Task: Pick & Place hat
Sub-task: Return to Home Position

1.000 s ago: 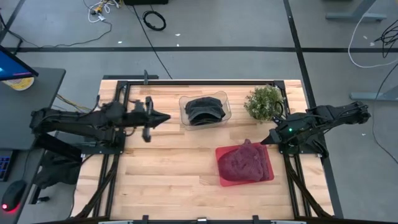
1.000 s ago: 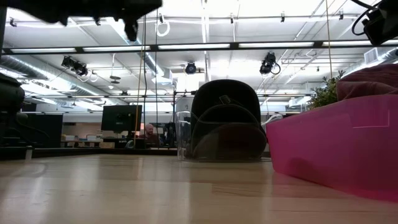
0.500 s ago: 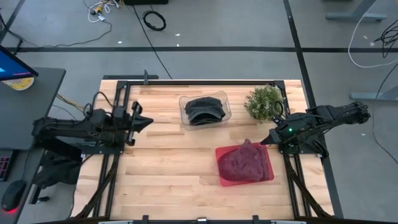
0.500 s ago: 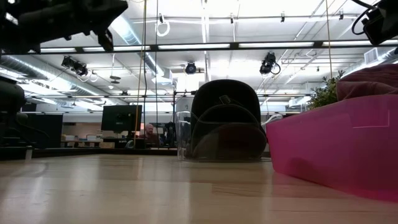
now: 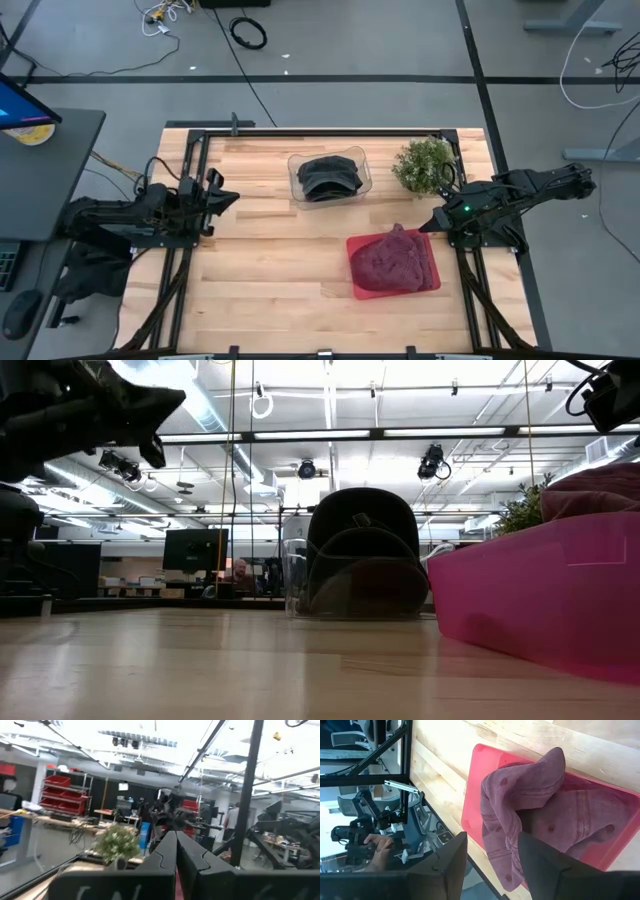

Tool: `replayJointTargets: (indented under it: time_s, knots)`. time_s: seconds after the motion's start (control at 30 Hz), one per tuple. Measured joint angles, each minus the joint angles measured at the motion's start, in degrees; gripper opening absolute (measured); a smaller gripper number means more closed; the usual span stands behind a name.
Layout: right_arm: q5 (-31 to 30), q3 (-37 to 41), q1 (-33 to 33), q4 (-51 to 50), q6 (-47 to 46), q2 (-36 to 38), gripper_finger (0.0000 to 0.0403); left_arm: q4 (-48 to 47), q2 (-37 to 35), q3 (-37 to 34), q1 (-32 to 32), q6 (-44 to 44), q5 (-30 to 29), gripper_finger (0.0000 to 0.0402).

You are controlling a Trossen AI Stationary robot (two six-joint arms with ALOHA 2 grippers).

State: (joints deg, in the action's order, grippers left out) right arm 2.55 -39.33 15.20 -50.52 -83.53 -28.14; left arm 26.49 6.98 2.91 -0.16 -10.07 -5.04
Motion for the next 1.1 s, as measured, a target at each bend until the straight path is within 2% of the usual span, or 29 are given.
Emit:
replayJointTargets:
  time_s: [0.13,0.3,0.73,1.0,1.1]
  knots:
    - [0.0,0.0,0.0,0.0,0.0,0.0,0.0176,-0.6,-2.4,-2.4,0.0,-0.2,-2.6,0.0003]
    - [0.0,0.0,0.0,0.0,-0.3,0.0,0.0176,-4.0,-3.9,-2.4,0.0,1.1,-3.0,0.0003]
    - [0.0,0.0,0.0,0.0,0.2,0.0,0.0176,-23.7,-3.8,-2.4,0.0,1.7,-2.6,0.0003]
    - [0.0,0.0,0.0,-0.1,1.0,0.0,0.0176,-24.6,-3.5,-2.3,0.0,-0.2,-2.3,0.0003]
    - [0.0,0.0,0.0,-0.1,1.7,0.0,0.016,-24.3,-3.5,-2.4,0.0,-1.1,-2.6,0.0003]
